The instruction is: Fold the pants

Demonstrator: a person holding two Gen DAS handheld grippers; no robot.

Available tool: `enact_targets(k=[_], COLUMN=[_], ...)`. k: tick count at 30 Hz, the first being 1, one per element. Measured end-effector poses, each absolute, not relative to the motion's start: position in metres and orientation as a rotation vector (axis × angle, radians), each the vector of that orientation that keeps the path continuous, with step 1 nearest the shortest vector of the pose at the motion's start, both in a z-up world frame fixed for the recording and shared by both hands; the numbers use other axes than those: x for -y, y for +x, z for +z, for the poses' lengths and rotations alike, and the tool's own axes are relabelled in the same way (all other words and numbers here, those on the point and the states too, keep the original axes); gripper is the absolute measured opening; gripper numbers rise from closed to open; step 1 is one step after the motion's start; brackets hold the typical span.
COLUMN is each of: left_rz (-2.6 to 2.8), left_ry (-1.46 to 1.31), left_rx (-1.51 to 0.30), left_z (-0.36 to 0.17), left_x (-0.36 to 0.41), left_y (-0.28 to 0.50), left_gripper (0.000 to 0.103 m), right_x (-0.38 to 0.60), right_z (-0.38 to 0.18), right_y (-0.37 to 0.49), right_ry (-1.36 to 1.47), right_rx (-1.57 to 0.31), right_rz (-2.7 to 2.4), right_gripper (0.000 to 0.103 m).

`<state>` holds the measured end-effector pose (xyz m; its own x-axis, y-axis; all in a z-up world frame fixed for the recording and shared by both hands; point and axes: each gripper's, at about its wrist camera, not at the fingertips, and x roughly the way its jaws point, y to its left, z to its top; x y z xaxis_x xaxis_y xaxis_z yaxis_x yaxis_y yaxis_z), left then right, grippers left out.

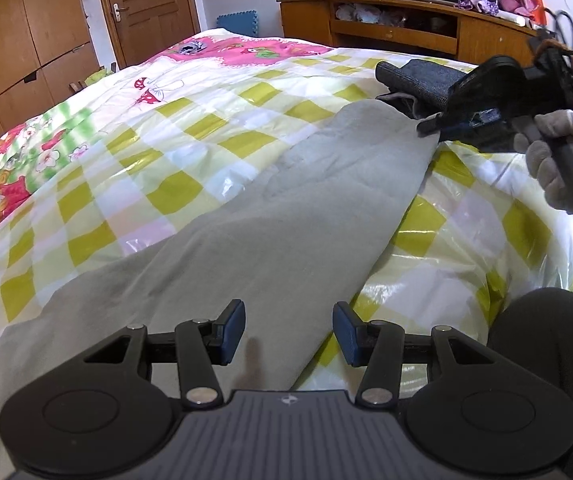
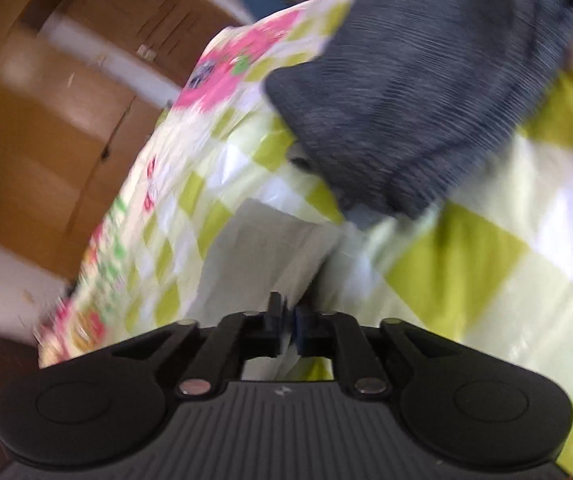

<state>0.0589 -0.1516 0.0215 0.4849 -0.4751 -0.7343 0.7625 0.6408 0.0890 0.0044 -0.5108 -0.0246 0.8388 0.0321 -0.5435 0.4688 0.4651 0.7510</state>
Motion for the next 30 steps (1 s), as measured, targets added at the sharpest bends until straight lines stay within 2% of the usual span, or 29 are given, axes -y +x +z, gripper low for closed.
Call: enact_targets(k=[1, 3, 6, 7, 9, 11, 12, 13, 19, 20, 21, 24, 27, 30], left_rz=[-0.783, -0.782, -0.777, -0.773, -0.766, -0.753, -0.747, -0.745, -0.752, -0.757, -0.764, -0.751, -0.713, -0.639], left_ry=[0.434, 0.428, 0.426, 0.425, 0.418, 0.411, 0.406, 0.4, 0.346, 0.331, 0.312, 0.287, 0.279, 0.278], left_rx=[-0.737, -0.737, -0.74, -0.742, -0.751, -0.759, -0.759, -0.76, -0.734, -0.735, -0.744, -0.78, -0.753, -0.718], left_z=[0.022, 0.022, 0.021, 0.02, 0.019, 0.019, 0.019, 0.019, 0.022, 0.02, 0.017, 0.012, 0.021, 0.031], left_x=[0.15, 0.146, 0.144, 0.143, 0.141, 0.14, 0.14, 0.139, 0.144, 0.145, 0.146, 0.141, 0.113, 0.07], left_y=[0.059, 0.058, 0.058, 0.057, 0.057, 0.058, 0.058, 0.058, 0.061, 0.062, 0.063, 0.065, 0.056, 0.045], left_gripper=[0.061, 0.061, 0.061, 0.061, 0.061, 0.061, 0.061, 0.061, 0.061, 0.061, 0.061, 0.061, 0.061, 0.061], right_x=[0.51, 0.51, 0.512, 0.513, 0.512, 0.506, 0.502, 0.502, 0.527, 0.529, 0.529, 0.526, 0.502, 0.457], right_z=[-0.023, -0.022, -0.03, -0.034, -0.037, -0.031, -0.028, -0.027, 0.007, 0.01, 0.008, 0.005, 0.029, 0.057], right_y=[-0.003, -0.01, 0.001, 0.007, 0.025, 0.038, 0.044, 0.05, 0.016, 0.011, 0.01, -0.002, -0.03, -0.04], right_ry=[1.066, 1.068, 1.082, 1.084, 1.091, 1.074, 1.045, 1.041, 0.978, 0.919, 0.871, 0.853, 0.749, 0.582], right_rx=[-0.517, -0.498, -0.508, -0.507, -0.502, -0.476, -0.472, -0.49, -0.408, -0.439, -0.495, -0.594, -0.559, -0.54], right_rz=[-0.302, -0.322, -0.322, -0.325, -0.31, -0.254, -0.232, -0.22, -0.277, -0.32, -0.364, -0.401, -0.482, -0.467], right_gripper=[0.041, 0.048, 0.05, 0.056, 0.058, 0.048, 0.024, 0.005, 0.004, 0.005, 0.01, 0.013, 0.038, 0.039])
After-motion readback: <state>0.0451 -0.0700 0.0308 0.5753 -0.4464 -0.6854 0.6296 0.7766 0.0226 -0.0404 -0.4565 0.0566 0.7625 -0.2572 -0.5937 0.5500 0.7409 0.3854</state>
